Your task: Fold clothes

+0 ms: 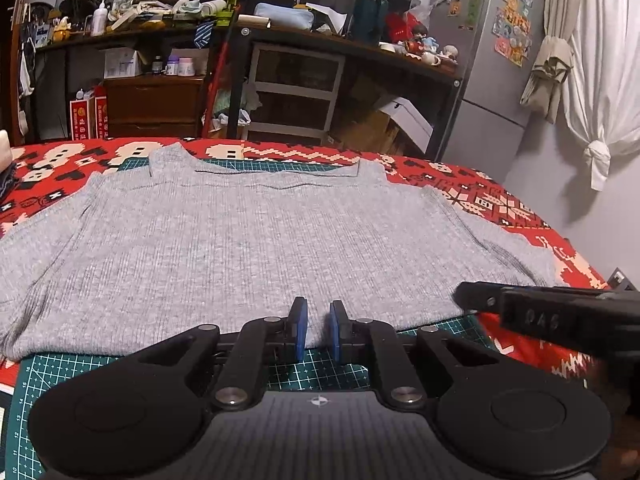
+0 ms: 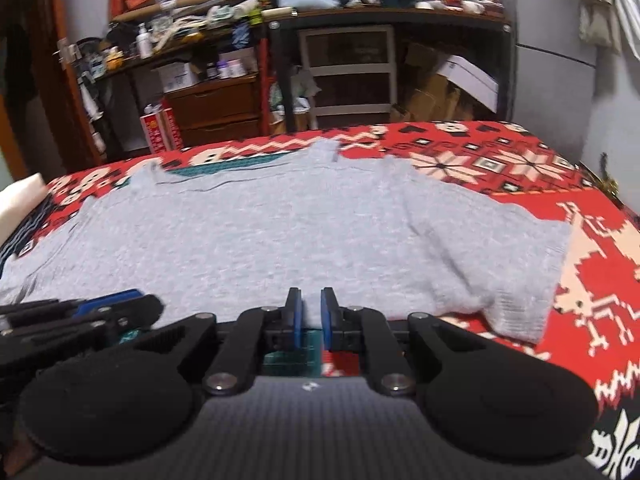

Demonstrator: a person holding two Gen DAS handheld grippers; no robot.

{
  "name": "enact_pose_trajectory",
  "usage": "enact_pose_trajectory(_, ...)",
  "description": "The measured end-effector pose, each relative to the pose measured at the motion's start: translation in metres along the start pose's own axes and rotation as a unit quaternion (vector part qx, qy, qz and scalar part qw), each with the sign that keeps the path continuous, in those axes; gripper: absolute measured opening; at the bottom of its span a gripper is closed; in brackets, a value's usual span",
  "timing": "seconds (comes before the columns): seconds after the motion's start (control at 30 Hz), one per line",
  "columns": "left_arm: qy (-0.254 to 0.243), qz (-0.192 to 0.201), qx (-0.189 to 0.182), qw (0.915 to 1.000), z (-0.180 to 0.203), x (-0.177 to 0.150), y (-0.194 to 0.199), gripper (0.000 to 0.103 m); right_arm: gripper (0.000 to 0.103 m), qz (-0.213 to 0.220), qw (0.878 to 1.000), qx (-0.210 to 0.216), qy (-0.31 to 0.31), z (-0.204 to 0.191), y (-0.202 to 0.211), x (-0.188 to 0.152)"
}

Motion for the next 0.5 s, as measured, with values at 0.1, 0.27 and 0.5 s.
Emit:
enact_pose_trajectory(0.1, 0.0, 0.0, 0.0, 1.0, 0.0, 0.0, 0.0, 0.012, 0.011, 0.003, 1.0, -0.018, -0.022, 0.013, 0.003, 0.001)
enact_pose_trajectory(0.27, 0.0, 0.0, 0.0, 1.0, -0.001, 0.0, 0.0, 0.012, 0.011, 0.012, 0.998, -0.044, -0.048, 0.029, 0.011, 0.0)
enact_pose_trajectory(0.5, 0.0, 0.0, 0.0, 1.0, 0.0, 0.0, 0.0, 0.012, 0.012, 0.018, 0.995, -0.072, -0.064, 0.04, 0.022, -0.003)
Point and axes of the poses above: each gripper's, at about its wrist camera, not at the fingertips, and y roughly against the way its jaws point, z to its right, x to its top, the point moved 2 cm from there along -y, roughly the way its jaws point, and after that the axes turned 12 degrees about x, right-handed, at the moved point
